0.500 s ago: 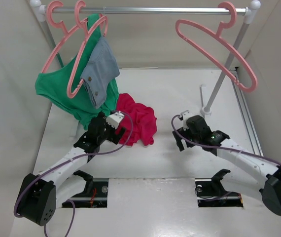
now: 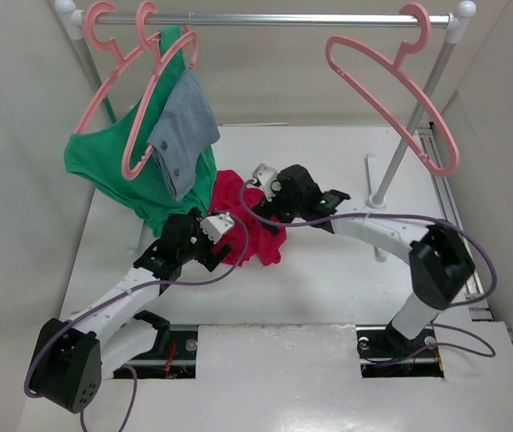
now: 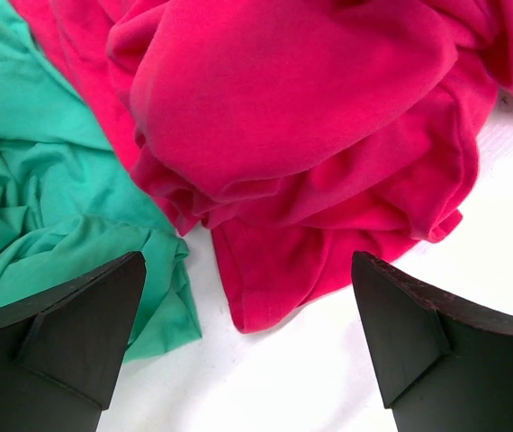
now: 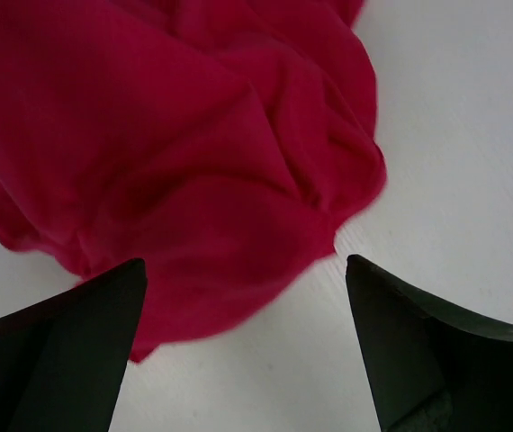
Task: Place the t-shirt on the hanger
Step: Move the tshirt to the center of the board
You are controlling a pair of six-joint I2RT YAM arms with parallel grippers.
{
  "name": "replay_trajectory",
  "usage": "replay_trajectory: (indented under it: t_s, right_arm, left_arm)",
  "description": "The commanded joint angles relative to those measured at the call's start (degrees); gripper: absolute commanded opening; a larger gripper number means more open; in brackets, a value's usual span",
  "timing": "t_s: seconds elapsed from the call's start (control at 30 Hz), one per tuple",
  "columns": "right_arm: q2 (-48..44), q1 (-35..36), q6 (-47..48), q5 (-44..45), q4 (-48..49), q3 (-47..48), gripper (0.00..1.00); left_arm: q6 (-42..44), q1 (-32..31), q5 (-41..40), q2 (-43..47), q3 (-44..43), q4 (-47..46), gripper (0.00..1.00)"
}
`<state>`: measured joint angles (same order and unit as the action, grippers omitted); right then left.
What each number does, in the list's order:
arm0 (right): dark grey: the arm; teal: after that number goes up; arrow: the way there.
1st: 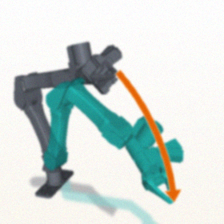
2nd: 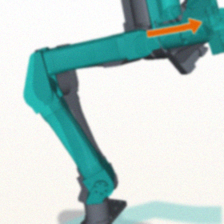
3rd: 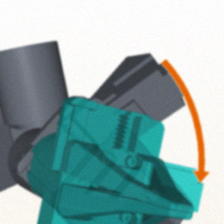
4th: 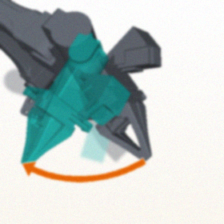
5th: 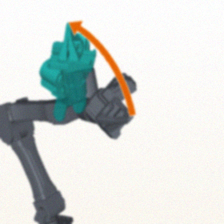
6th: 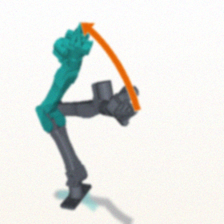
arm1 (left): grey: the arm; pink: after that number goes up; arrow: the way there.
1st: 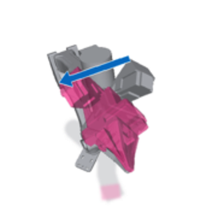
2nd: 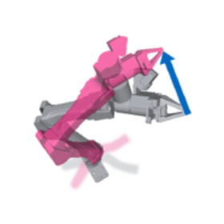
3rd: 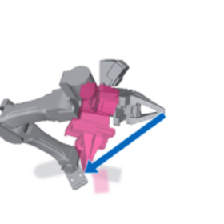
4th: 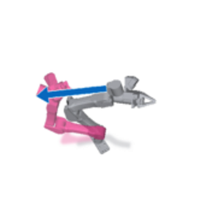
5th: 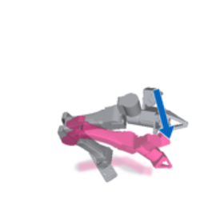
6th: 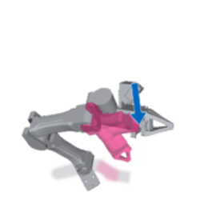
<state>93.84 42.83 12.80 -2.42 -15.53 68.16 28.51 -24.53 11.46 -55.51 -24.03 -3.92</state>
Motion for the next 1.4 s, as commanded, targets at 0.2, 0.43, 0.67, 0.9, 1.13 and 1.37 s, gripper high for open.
replay_trajectory:
  t_s: [0.2,0.43,0.67,0.9,1.13,1.37]
  right_arm:
    - [15.4,1.6,5.5,-10.4,0.2,10.3,0.07]
    - [0.2,3.8,6.8,-6.0,1.9,-0.5,0.00]
    - [-7.5,3.7,12.8,1.1,-8.3,6.7,0.00]
    - [-6.1,4.8,11.6,-4.5,-7.0,3.0,0.89]
    - [7.1,4.8,7.3,-9.4,1.9,5.5,1.00]
    - [15.1,5.9,7.2,-13.0,0.5,9.7,0.00]
  left_arm:
    - [-1.8,0.3,-4.2,2.0,-1.3,-1.9,0.96]
    - [-1.8,0.3,-4.8,1.5,-0.8,-3.5,0.96]
    - [-1.8,0.3,-4.8,0.4,-0.7,-4.8,0.96]
    - [-1.8,0.3,-3.7,0.4,-0.2,-5.9,0.96]
    - [-4.0,0.3,-6.0,-0.1,-0.8,-4.2,0.99]
    - [-4.0,0.8,-6.5,0.4,-0.8,-3.6,0.99]
